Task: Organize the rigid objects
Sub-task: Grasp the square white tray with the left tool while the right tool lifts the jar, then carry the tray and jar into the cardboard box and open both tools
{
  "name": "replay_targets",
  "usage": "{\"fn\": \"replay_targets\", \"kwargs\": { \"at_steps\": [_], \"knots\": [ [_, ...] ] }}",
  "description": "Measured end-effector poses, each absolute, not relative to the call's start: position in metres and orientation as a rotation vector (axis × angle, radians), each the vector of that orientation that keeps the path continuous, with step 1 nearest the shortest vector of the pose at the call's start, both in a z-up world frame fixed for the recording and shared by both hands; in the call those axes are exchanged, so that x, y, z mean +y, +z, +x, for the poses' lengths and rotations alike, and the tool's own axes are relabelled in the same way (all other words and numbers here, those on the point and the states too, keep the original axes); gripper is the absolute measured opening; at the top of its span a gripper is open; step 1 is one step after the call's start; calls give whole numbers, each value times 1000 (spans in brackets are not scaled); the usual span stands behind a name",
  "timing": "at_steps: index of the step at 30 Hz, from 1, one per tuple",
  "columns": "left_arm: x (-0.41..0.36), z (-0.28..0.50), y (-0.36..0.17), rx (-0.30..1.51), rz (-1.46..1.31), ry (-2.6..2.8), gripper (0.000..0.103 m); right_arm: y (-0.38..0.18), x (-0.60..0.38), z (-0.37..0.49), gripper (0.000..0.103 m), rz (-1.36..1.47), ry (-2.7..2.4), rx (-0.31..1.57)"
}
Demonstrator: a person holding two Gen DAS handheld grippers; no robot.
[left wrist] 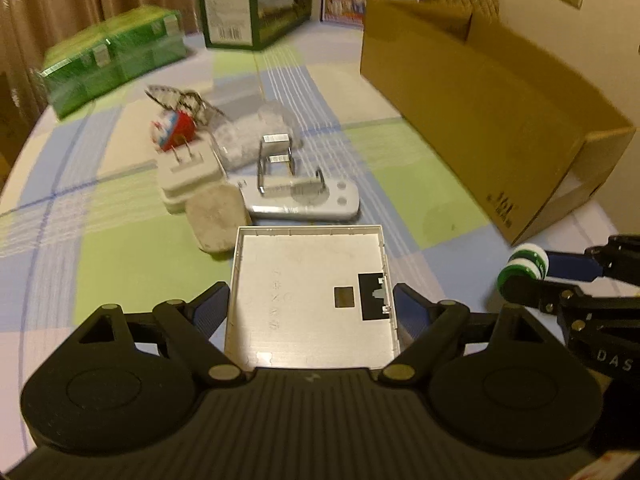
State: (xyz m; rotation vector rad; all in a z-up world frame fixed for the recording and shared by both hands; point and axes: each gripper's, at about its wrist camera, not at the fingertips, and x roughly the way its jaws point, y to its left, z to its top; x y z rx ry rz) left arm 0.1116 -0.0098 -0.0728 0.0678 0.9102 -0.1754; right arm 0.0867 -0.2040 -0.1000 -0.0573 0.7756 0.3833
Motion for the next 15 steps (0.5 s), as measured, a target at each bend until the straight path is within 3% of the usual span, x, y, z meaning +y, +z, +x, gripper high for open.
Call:
{"fn": "replay_targets", "kwargs": {
  "at_steps": [15],
  "knots": [
    [-81, 128, 36, 761, 38, -305, 85, 9, -285, 80, 29, -16, 218, 524]
  ]
}}
